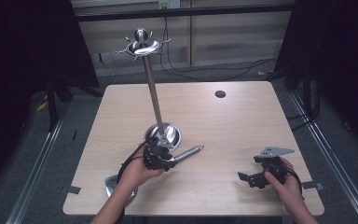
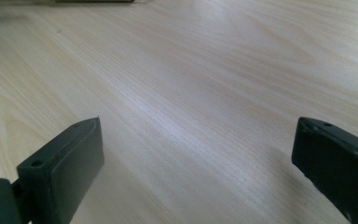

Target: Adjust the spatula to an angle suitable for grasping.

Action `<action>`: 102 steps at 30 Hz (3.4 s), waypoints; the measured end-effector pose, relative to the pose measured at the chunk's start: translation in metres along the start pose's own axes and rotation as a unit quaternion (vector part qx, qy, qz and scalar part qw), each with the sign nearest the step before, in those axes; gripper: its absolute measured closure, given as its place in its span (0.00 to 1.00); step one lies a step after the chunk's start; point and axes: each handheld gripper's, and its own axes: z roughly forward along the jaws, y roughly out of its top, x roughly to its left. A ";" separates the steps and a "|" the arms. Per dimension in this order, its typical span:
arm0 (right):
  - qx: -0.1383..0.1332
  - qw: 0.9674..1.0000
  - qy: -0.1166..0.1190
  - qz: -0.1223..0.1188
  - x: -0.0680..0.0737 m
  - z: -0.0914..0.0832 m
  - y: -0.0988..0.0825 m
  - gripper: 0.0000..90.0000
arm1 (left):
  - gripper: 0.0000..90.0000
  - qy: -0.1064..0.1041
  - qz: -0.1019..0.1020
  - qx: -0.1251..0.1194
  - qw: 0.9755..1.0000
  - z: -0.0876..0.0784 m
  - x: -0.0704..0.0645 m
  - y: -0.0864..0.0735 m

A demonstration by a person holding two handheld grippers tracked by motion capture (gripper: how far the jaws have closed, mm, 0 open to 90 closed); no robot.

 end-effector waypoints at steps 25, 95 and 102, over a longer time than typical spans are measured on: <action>0.001 1.000 0.000 -0.001 0.000 0.000 0.000 0.02 | 0.79 0.004 -0.006 0.069 0.998 0.020 0.004 0.000; -0.010 1.000 0.012 -0.001 0.000 0.001 0.002 0.02 | 0.84 0.040 -0.041 -0.275 0.960 -0.089 0.010 0.007; -0.010 1.000 0.012 -0.002 0.000 0.002 0.002 0.02 | 0.84 0.037 -0.046 -0.287 0.956 -0.093 0.012 0.006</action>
